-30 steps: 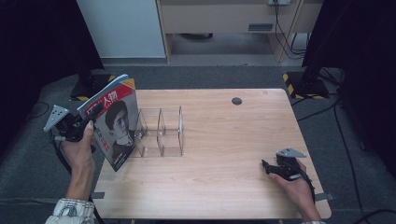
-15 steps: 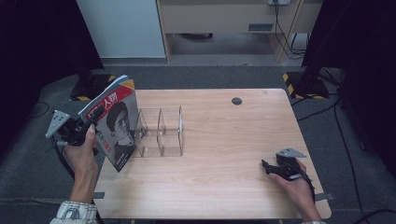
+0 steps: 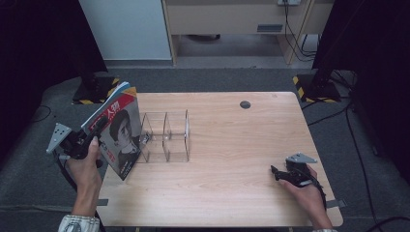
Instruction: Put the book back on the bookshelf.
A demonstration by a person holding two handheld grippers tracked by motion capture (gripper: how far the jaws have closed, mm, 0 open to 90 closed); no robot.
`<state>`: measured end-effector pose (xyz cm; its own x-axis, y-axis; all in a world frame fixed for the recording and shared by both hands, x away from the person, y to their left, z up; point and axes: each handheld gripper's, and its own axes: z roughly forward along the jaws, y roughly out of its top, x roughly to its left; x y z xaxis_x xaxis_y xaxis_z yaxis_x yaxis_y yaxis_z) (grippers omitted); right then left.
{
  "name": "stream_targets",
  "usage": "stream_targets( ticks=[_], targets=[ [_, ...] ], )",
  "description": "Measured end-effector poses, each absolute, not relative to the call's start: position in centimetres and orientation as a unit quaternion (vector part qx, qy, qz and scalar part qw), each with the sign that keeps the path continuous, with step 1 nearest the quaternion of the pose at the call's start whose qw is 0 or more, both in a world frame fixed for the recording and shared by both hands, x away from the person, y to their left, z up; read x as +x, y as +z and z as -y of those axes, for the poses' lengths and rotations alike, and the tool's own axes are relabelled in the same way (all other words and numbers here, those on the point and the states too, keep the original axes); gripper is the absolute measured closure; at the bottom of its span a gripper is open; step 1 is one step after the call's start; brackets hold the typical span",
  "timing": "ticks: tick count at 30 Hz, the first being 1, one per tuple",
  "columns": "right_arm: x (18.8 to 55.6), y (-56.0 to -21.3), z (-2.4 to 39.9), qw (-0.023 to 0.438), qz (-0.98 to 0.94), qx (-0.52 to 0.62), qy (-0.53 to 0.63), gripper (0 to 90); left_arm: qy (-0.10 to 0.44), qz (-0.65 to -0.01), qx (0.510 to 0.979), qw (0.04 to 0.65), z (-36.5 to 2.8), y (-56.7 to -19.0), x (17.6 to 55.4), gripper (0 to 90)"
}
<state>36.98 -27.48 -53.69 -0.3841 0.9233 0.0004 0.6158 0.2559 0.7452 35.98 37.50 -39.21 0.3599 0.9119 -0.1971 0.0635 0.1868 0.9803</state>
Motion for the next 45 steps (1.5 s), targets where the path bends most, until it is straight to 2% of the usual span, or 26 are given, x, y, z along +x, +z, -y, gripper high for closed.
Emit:
stream_targets(
  ticks=[7, 16, 25, 39, 45],
  targets=[
    [37.0, -53.7, 27.5, 0.225, -0.76, 0.506, 0.34, 30.3, 0.344, -0.461, 0.545, 0.61, -37.1, -39.6, 35.7, 82.4],
    [36.9, -53.7, 27.4, 0.226, -0.76, 0.506, 0.341, 30.2, 0.354, -0.466, 0.56, 0.587, -36.8, -39.2, 35.6, 72.9],
    [36.9, -53.7, 27.5, 0.224, -0.76, 0.505, 0.341, 30.0, 0.367, -0.466, 0.558, 0.58, -36.9, -39.5, 35.8, 41.5],
    [36.9, -53.7, 27.5, 0.224, -0.76, 0.506, 0.341, 29.9, 0.355, -0.465, 0.586, 0.561, -36.5, -40.0, 36.0, 15.7],
    [36.9, -53.7, 27.5, 0.224, -0.76, 0.505, 0.341, 29.8, 0.357, -0.464, 0.593, 0.553, -36.0, -39.9, 35.9, 8.4]
  ],
)
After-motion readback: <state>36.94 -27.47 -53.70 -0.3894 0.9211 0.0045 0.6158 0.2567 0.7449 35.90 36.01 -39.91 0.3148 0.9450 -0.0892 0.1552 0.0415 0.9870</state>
